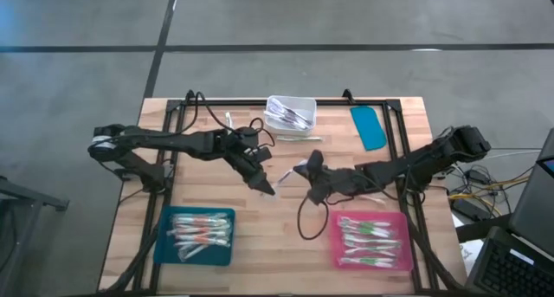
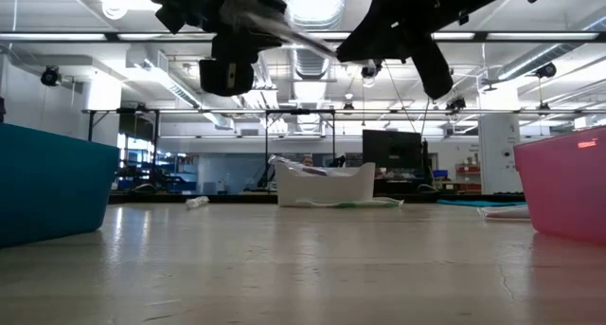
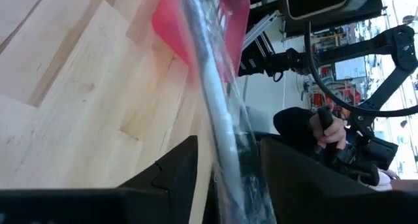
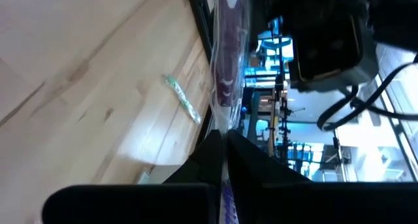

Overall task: Pick & Place Toothbrushes
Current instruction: Put the violet toothbrush into the white bin

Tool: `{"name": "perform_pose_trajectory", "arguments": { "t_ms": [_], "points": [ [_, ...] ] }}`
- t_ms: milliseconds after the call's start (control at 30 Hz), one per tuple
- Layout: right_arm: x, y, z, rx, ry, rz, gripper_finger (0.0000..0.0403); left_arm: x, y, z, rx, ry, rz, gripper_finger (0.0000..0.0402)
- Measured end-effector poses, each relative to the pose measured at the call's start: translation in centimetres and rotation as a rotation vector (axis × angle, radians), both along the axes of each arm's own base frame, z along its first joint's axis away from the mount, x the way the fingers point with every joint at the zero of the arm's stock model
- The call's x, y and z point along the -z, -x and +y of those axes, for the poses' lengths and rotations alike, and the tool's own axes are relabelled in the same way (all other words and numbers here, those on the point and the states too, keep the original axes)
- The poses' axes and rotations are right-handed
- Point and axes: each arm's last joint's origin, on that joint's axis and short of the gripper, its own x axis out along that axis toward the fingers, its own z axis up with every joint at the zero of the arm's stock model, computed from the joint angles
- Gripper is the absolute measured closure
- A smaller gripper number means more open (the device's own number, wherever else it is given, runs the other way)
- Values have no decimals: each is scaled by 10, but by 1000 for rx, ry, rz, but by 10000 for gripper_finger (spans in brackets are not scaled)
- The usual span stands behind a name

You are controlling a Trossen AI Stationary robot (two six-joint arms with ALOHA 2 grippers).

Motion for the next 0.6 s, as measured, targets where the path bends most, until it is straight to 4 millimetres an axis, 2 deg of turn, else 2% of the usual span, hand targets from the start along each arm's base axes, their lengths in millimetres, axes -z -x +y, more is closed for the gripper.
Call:
{"name": "perform_pose_trajectory", "arguments": {
  "t_ms": [200,500,600],
  "points": [
    [0,0,-1,7,-1,-1,393,0,0,0,-8,-7,1,254],
    [0,0,-1,7,-6,-3,393,2,0,0,-12,-22,7,363],
    [0,0,-1,5,-7,-2,388,3,1,0,-3,-39,3,374]
  ]
}}
